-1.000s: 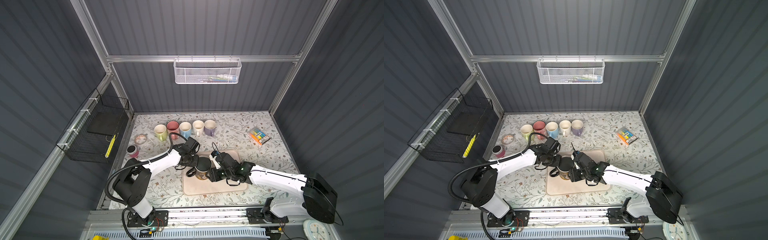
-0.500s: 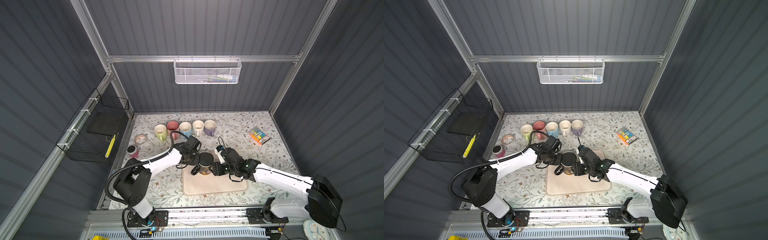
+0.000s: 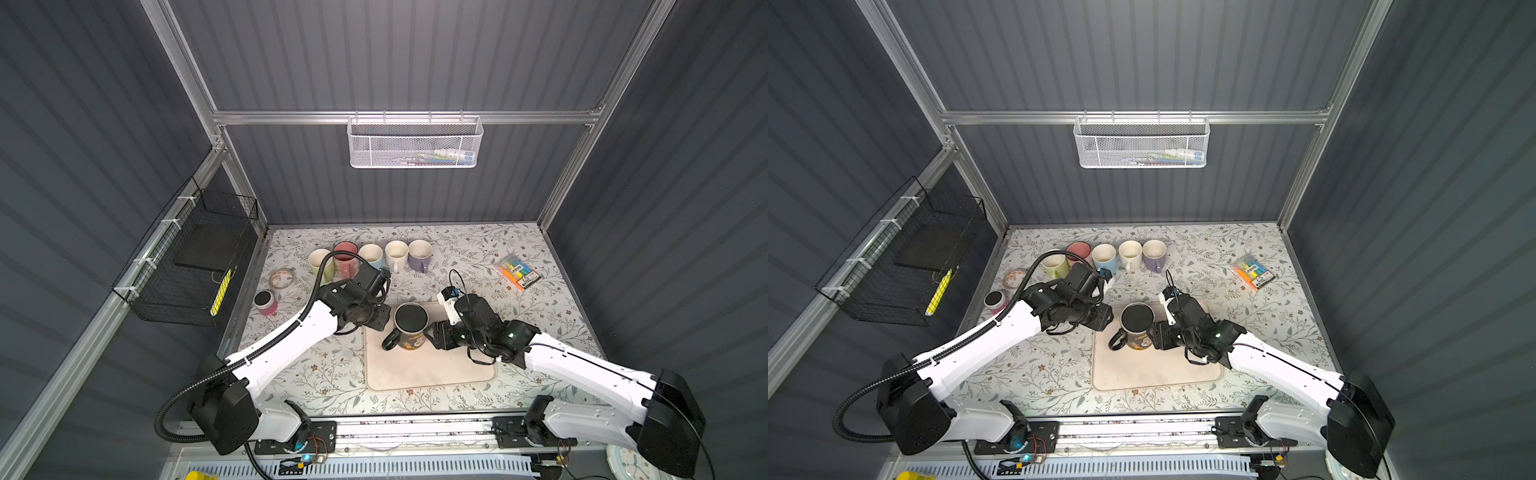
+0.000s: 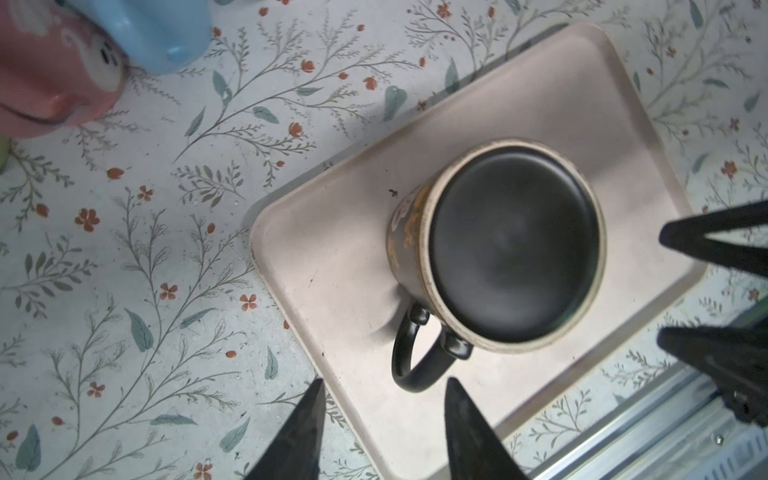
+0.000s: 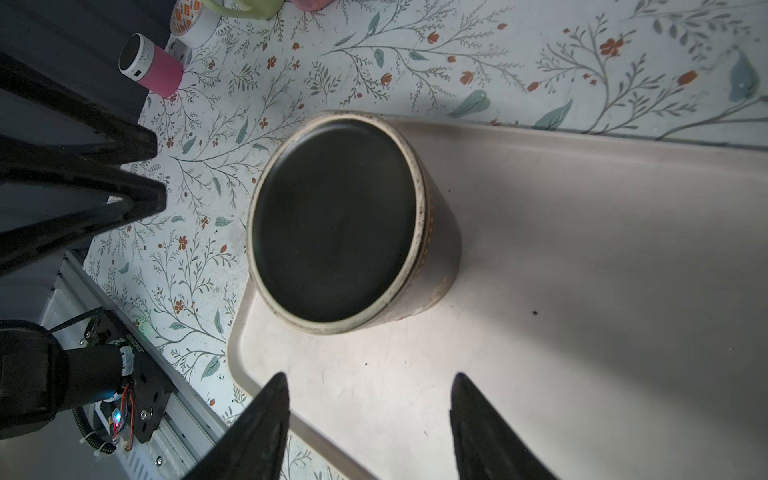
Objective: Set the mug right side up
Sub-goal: 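Lift the black skull mug off the tray with the left gripper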
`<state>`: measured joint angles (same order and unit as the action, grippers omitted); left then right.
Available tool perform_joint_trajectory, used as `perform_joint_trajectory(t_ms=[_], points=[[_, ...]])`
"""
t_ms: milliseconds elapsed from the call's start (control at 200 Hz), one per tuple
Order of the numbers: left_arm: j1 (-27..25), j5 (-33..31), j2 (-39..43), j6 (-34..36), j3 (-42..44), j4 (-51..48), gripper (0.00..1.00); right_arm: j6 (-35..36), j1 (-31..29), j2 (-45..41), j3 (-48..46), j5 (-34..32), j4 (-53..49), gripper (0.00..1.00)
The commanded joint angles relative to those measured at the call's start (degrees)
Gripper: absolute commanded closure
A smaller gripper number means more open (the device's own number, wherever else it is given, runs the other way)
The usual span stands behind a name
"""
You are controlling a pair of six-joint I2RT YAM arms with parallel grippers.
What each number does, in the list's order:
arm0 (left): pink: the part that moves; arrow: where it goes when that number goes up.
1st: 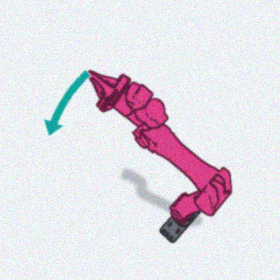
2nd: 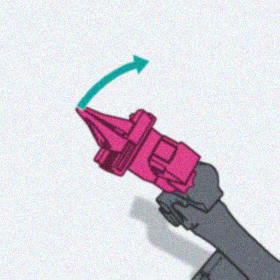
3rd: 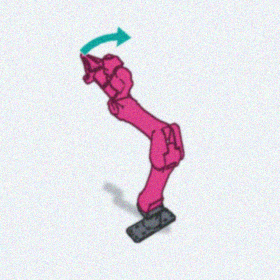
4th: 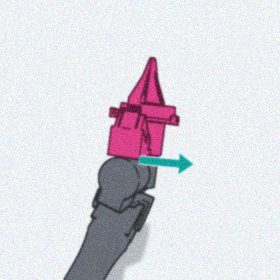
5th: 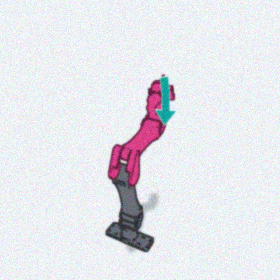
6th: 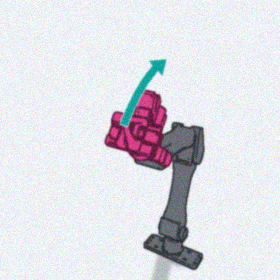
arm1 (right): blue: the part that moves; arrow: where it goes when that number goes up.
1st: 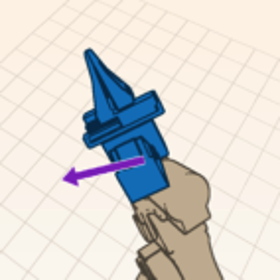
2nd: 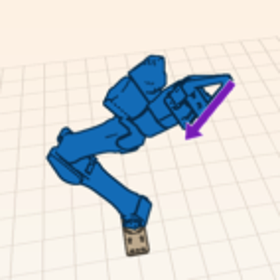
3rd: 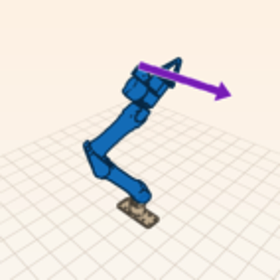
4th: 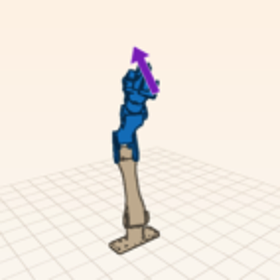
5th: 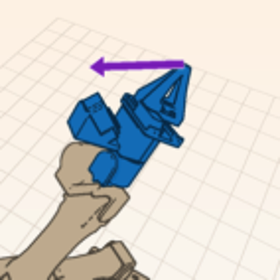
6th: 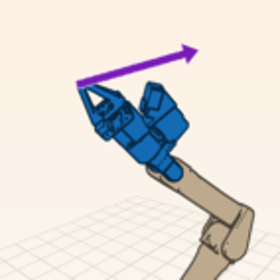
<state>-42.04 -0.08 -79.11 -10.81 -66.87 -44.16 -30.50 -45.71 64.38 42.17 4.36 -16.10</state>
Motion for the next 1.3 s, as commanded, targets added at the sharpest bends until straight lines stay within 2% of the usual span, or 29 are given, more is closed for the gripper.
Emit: perform_joint_trajectory(t_ms=[0,255,695,1296], points=[[-0.5,4.6,-1.1,7.7,-1.7,-3.9,0.46,2.3,1.0,-3.7,-1.1,0.2,-1.3,0.37],[-1.5,7.3,-4.4,13.2,-1.0,-2.3,0.43,3.9,3.7,-9.8,-2.4,1.3,-2.0,0.36],[-3.0,3.5,-9.9,15.8,-1.1,0.4,0.42,5.2,7.2,-11.8,-3.8,2.9,-1.6,0.36],[-4.3,1.5,-18.4,16.0,-5.9,0.8,0.53,5.8,9.1,-14.3,-7.2,3.0,0.1,0.36]])
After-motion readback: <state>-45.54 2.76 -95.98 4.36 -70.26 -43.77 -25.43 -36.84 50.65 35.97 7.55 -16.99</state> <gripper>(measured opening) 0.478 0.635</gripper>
